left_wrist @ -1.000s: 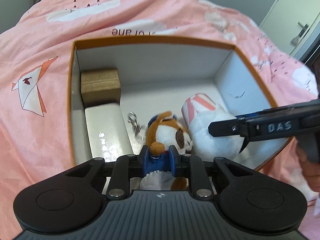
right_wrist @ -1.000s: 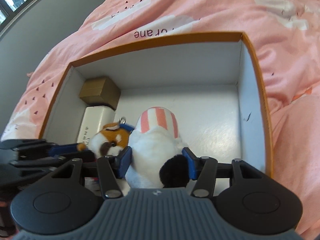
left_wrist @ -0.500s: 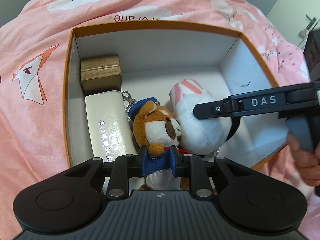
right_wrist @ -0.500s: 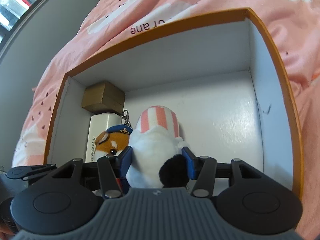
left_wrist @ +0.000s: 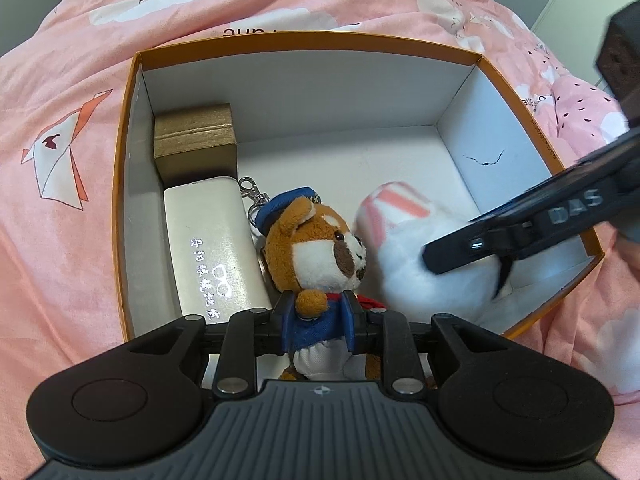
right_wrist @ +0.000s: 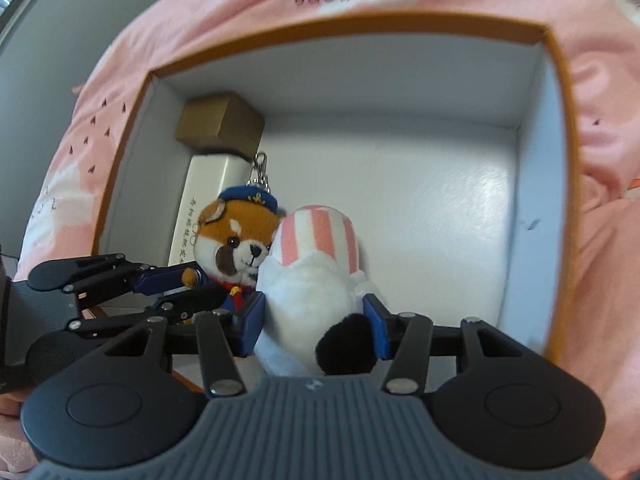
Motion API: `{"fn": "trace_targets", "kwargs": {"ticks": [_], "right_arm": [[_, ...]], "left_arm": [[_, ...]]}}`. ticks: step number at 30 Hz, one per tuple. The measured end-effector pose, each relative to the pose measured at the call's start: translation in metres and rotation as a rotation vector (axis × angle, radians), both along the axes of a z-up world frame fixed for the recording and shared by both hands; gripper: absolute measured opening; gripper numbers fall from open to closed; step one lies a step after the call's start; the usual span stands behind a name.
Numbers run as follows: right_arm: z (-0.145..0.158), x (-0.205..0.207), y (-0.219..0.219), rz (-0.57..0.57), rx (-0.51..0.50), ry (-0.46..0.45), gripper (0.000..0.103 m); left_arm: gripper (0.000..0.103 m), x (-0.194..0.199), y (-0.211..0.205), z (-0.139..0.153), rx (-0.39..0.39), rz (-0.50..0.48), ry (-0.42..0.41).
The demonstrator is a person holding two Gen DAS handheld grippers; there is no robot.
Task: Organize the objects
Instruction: 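Lower the white plush toy and bear keychain into the shoebox with both grippers, then open both grippers to release the plush toy and bear keychain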
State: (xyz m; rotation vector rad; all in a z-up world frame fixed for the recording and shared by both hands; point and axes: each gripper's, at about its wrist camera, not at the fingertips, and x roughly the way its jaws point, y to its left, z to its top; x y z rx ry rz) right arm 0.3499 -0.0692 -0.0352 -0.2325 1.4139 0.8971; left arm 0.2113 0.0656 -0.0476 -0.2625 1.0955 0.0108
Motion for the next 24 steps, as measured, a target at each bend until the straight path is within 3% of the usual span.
{"fn": "trace_targets", "kwargs": {"ticks": [15,24], "right_arm": [[-0.032,-0.006,-0.007,-0.111,0.097,0.066,0.056],[-0.017,-0.022,-0.007,-0.097,0.107,-0.058,0.065]], "left_arm": [[0.028,0.002,-0.005,-0.007,0.043,-0.024,0.011],[0.034,-0.014,-0.002,0.006,0.030,0.003,-0.072]]}}
